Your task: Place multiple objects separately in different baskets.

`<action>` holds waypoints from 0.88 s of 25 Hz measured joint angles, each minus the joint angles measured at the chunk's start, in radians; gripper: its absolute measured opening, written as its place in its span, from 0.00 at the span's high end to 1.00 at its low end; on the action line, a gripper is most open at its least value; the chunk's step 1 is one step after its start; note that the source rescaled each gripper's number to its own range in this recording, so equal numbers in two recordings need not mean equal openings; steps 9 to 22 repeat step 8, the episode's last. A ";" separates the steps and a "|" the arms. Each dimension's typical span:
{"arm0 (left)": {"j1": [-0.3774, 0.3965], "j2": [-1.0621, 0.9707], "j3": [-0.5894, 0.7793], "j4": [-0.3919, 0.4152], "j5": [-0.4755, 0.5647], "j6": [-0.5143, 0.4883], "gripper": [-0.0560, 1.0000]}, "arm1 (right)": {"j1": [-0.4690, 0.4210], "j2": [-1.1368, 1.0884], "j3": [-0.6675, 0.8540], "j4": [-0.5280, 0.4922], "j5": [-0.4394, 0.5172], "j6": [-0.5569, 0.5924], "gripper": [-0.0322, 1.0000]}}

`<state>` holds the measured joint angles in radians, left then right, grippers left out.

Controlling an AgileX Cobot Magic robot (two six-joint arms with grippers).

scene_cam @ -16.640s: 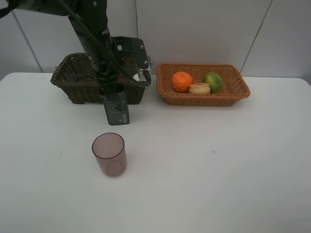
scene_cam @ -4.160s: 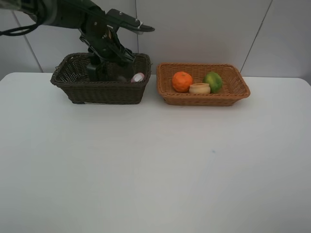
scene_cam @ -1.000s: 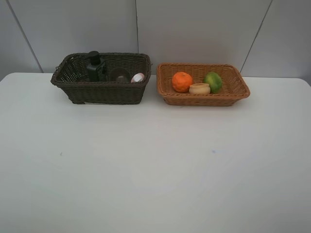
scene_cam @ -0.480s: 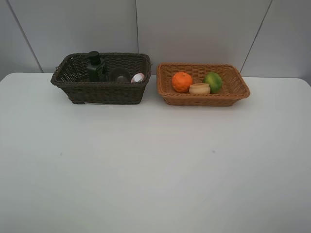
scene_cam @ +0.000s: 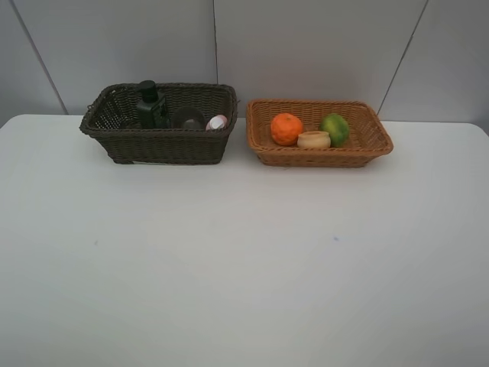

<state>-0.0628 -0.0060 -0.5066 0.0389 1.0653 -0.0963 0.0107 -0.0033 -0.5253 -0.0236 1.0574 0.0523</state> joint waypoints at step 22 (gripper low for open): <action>0.000 0.000 0.000 0.000 0.000 0.000 0.03 | 0.000 0.000 0.000 0.000 0.000 0.000 0.00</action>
